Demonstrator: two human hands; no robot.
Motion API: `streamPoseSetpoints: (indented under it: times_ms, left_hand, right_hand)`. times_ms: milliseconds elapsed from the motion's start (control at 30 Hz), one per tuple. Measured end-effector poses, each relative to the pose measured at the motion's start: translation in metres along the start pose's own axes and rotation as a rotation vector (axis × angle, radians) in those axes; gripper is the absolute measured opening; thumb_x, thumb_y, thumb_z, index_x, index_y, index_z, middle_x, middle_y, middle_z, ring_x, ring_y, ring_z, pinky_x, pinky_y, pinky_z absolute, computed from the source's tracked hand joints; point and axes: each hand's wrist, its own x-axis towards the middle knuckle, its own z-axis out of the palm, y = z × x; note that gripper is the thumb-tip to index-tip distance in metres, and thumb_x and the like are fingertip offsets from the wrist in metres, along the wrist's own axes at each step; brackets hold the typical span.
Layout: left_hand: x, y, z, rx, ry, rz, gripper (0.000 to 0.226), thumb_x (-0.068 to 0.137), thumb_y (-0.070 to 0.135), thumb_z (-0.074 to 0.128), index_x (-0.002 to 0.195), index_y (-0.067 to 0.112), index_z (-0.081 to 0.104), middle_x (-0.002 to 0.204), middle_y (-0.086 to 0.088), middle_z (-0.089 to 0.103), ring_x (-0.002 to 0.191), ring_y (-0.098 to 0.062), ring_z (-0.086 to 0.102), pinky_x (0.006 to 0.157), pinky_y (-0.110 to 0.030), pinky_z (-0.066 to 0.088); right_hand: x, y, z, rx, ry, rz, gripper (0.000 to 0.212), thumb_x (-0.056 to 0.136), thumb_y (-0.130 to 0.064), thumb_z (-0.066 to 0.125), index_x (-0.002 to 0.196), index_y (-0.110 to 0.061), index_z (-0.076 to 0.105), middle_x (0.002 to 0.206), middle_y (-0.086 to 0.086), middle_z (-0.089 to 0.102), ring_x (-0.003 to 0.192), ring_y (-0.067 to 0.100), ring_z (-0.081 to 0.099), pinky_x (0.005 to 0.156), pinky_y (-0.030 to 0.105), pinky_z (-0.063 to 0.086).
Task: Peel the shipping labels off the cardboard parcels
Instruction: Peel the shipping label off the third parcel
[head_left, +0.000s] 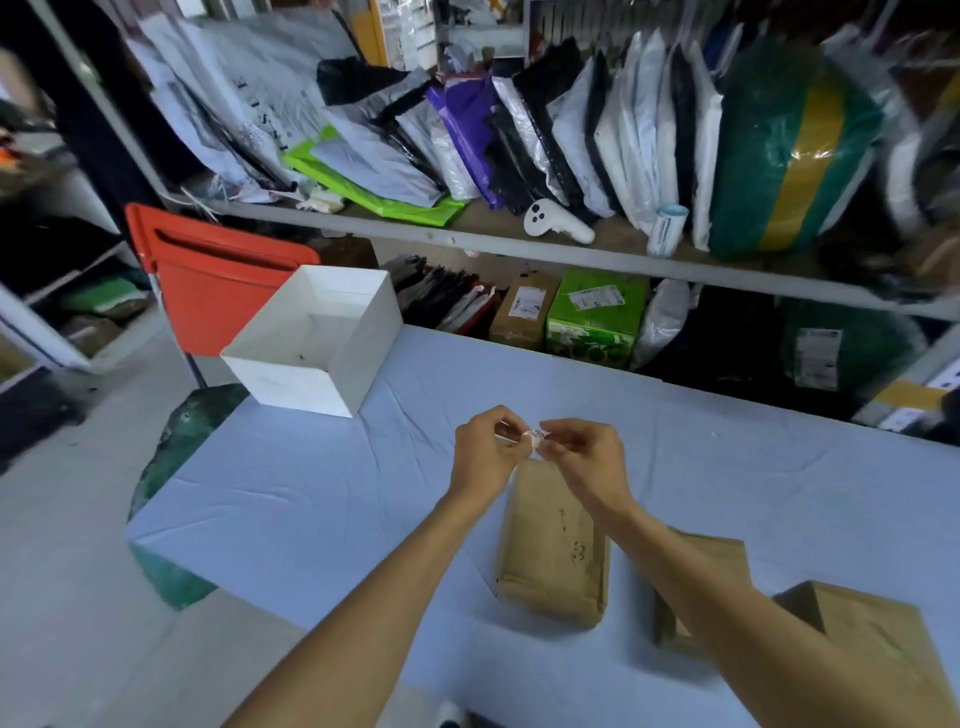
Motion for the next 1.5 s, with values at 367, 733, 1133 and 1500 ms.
streamPoseSetpoints:
  times_ms: [367, 733, 1133, 1500]
  left_hand:
    - [-0.038, -0.031, -0.079, -0.006, 0.231, -0.145, 0.01, 0.077, 0.012, 0.076, 0.076, 0.015, 0.066, 0.071, 0.007, 0.068, 0.064, -0.003, 0.065, 0.063, -0.012, 0.051]
    - [-0.021, -0.071, -0.2, 0.262, 0.152, -0.186, 0.015, 0.078, 0.017, 0.075, 0.091, 0.015, 0.069, 0.08, 0.005, 0.065, 0.071, -0.01, 0.064, 0.066, -0.015, 0.049]
    - [0.039, -0.109, -0.289, 0.405, 0.031, -0.178, 0.012, 0.078, 0.016, 0.071, 0.09, 0.014, 0.07, 0.089, 0.0, 0.07, 0.075, -0.012, 0.061, 0.06, -0.019, 0.046]
    - [0.139, -0.112, -0.327, 0.492, -0.065, -0.181, 0.008, 0.076, 0.011, 0.07, 0.084, 0.014, 0.069, 0.083, 0.003, 0.065, 0.086, -0.018, 0.065, 0.077, -0.034, 0.055]
  right_hand:
    - [-0.01, -0.03, 0.076, -0.04, -0.316, -0.1, 0.02, 0.073, 0.008, 0.071, 0.073, -0.011, 0.071, 0.065, 0.007, 0.069, 0.058, 0.021, 0.067, 0.061, 0.037, 0.058]
    - [-0.007, -0.081, 0.176, -0.257, -0.292, -0.211, 0.011, 0.071, 0.002, 0.075, 0.077, -0.007, 0.073, 0.068, 0.008, 0.07, 0.063, 0.02, 0.066, 0.062, 0.028, 0.053]
    - [0.025, -0.123, 0.261, -0.401, -0.275, -0.195, 0.01, 0.074, -0.013, 0.078, 0.079, -0.008, 0.071, 0.069, 0.004, 0.069, 0.061, 0.016, 0.066, 0.068, 0.033, 0.06]
    - [0.114, -0.156, 0.294, -0.442, -0.329, -0.206, 0.021, 0.064, 0.0, 0.073, 0.06, -0.014, 0.059, 0.062, 0.007, 0.066, 0.063, 0.026, 0.067, 0.065, 0.039, 0.059]
